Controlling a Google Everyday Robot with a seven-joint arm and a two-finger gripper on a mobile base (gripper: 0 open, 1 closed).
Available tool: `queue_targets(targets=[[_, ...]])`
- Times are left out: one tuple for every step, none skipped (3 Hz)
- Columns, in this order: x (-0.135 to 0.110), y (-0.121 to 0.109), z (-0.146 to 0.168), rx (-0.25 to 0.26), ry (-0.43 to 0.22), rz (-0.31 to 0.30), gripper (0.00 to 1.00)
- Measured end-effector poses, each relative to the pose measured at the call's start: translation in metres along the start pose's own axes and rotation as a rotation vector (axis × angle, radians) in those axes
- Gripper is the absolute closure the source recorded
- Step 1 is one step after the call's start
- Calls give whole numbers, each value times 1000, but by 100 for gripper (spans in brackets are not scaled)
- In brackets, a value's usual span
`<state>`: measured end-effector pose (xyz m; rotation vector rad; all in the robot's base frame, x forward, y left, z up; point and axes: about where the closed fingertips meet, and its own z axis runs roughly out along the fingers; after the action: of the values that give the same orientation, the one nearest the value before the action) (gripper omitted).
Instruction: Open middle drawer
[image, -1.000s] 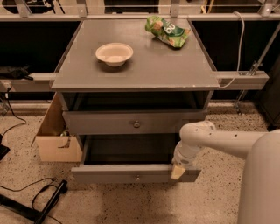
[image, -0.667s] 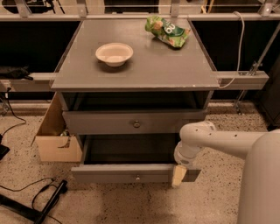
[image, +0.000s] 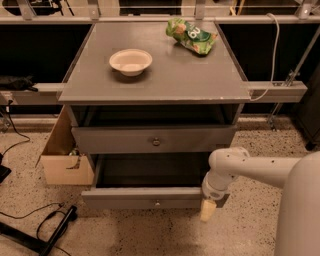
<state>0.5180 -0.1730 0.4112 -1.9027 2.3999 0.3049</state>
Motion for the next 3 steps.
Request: queue_targets(targets=[[12, 42, 17, -123, 22, 10, 39], [11, 43, 8, -123, 22, 10, 62], [9, 43, 1, -123, 22, 10, 85]])
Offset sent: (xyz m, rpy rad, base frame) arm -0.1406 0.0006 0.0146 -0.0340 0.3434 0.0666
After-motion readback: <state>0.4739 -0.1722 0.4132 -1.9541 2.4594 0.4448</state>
